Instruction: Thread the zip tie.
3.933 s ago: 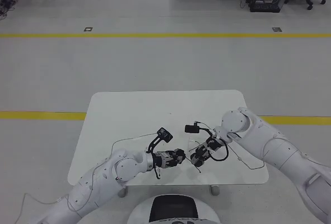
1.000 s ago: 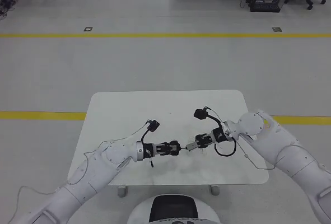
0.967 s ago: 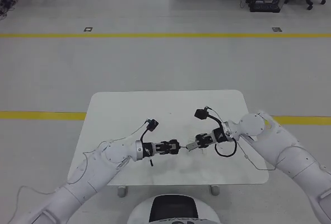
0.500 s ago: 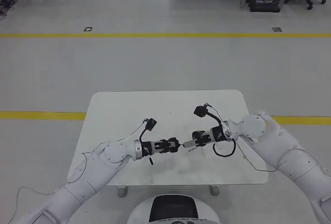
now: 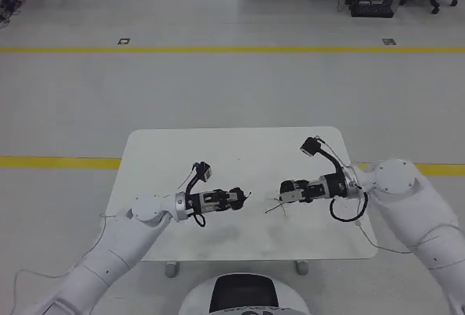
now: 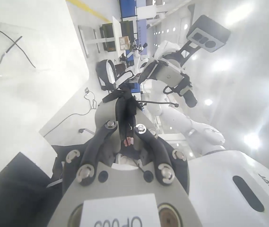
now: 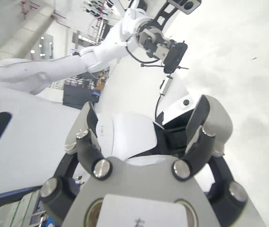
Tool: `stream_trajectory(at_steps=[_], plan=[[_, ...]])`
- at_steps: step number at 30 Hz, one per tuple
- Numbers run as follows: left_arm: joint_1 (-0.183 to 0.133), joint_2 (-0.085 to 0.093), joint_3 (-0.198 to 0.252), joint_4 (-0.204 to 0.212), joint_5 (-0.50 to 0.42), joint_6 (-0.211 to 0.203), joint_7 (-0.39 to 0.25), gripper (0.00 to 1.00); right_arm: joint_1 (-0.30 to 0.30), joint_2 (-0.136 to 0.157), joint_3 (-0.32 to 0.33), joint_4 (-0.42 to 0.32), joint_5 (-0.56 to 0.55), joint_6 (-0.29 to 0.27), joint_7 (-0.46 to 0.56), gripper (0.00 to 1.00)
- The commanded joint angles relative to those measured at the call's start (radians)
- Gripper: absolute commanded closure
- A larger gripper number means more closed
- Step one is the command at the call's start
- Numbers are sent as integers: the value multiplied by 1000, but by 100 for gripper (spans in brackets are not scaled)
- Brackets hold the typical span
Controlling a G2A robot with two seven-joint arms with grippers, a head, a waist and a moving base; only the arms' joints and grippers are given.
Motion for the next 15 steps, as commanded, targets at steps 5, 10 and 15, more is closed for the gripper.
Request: stream_trajectory(at_steps=[5, 10, 15], plan=[[18, -6, -33, -9, -41, 0, -60, 100, -33, -56, 50, 22, 147, 0, 43, 0], [28, -14, -57, -9, -67, 0, -101, 100, -19, -89, 20, 64, 241, 0, 43, 0], [37, -23, -79, -6, -101, 0, -139, 100, -2, -115, -14, 115, 325, 0, 43, 0]])
